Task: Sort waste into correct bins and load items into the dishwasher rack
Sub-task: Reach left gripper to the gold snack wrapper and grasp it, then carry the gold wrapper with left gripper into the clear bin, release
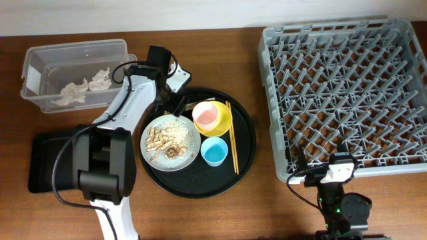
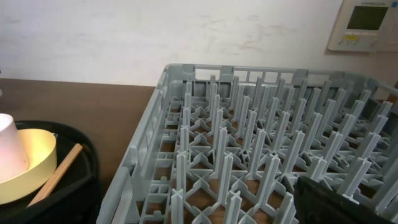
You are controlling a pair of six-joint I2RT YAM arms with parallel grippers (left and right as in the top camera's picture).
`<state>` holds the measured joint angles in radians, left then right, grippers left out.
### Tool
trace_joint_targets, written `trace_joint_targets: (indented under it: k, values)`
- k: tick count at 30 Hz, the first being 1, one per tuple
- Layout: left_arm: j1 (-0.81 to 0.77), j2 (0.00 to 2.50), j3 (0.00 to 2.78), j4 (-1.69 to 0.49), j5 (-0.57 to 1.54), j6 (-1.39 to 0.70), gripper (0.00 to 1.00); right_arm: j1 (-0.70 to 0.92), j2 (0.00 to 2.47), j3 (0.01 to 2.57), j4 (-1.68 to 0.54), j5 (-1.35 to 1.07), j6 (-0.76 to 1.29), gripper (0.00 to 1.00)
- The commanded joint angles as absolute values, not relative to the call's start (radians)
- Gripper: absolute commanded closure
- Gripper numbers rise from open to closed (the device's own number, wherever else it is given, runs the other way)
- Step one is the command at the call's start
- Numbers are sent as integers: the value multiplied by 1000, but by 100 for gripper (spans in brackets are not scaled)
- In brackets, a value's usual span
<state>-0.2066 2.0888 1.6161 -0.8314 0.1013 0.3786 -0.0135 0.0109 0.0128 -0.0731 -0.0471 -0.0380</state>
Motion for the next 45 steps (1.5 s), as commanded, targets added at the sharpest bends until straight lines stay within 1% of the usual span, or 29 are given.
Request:
trace_joint_targets:
  k: [1,9,21,27,35,39,45]
  values:
    - [-207,2074,1613,-826,142,399,23,-20,4,6,-74,-56,-45,2]
    - [-208,2142,1613,-794,142,399,23,-20,4,6,-74,-56,-45,2]
    - [-210,2145,1613,-791,150,399,24,-20,4,6,-74,-56,-45,2]
    - [-210,2145,1613,-803,234,426,24,-20,4,6,-74,-56,-45,2]
    - [-210,2149,1613,-801,228,437,23,-20,4,6,-74,-56,-45,2]
    - [-209,2190,1613,-792,204,444,23,-20,4,6,-74,-56,-45,2]
    - [-209,2206,1613,-751,187,435,23,-20,4,6,-74,-56,-45,1]
